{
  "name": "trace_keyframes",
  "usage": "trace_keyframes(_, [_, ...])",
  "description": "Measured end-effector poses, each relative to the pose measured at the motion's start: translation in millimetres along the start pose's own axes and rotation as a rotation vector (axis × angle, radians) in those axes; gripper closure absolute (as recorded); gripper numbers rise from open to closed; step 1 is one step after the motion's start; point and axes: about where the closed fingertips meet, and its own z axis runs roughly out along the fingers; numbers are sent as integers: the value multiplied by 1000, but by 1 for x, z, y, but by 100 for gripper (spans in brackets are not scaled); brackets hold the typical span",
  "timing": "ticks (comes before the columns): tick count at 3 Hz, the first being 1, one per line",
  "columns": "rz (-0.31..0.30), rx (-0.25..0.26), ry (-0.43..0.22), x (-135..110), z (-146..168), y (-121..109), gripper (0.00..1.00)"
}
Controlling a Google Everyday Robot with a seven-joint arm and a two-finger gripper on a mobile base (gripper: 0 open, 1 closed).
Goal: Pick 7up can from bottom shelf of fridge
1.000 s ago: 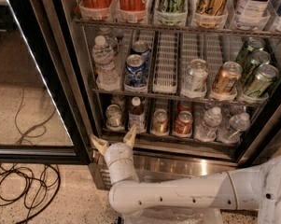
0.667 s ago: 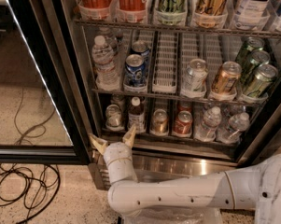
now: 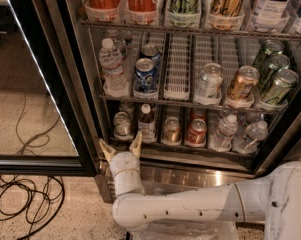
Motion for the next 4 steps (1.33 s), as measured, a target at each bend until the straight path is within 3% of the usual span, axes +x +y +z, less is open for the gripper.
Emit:
trace_keyframes(1, [5,9,-4,1,3,0,27])
trace_keyframes(4, [6,41,-52,3,20,7,24])
